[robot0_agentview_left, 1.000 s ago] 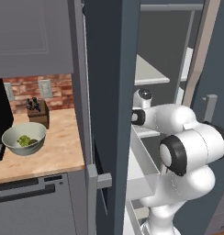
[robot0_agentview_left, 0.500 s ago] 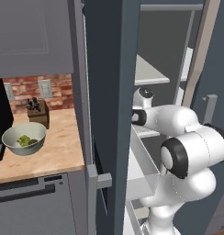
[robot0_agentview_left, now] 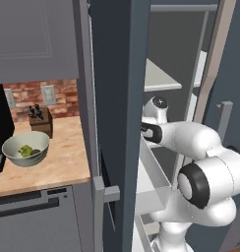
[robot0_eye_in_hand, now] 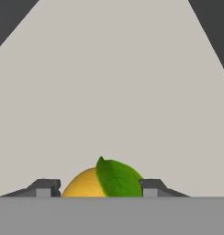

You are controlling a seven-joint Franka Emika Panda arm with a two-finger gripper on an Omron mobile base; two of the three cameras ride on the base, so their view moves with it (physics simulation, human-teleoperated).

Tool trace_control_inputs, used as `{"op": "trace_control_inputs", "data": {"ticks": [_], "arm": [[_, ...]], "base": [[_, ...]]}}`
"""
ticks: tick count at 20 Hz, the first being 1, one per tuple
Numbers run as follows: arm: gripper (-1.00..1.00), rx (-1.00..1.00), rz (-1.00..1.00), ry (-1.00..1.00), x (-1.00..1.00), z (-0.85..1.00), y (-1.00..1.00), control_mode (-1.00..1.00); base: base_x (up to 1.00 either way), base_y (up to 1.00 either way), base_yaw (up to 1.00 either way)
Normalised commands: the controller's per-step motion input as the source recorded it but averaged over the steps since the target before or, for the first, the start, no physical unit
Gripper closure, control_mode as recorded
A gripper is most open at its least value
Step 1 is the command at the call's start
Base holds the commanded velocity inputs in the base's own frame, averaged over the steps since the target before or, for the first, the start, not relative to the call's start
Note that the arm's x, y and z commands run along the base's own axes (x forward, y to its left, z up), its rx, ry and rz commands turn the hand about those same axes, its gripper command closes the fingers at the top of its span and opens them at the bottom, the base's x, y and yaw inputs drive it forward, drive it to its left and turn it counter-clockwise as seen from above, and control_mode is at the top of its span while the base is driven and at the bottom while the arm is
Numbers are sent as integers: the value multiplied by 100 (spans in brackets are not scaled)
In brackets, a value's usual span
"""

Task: Take the broccoli, kiwi, and lemon from the freezer and place them in the bowl on the counter.

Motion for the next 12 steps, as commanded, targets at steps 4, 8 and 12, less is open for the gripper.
{"op": "trace_control_inputs", "data": {"ticks": [4,8,12], "arm": [[100,0,0,0,-32,23,-13,-100],[100,0,0,0,-27,30,-3,-100],[100,0,0,0,-47,29,0,-100]], "base": [[0,0,0],[0,0,0],[0,0,0]]}}
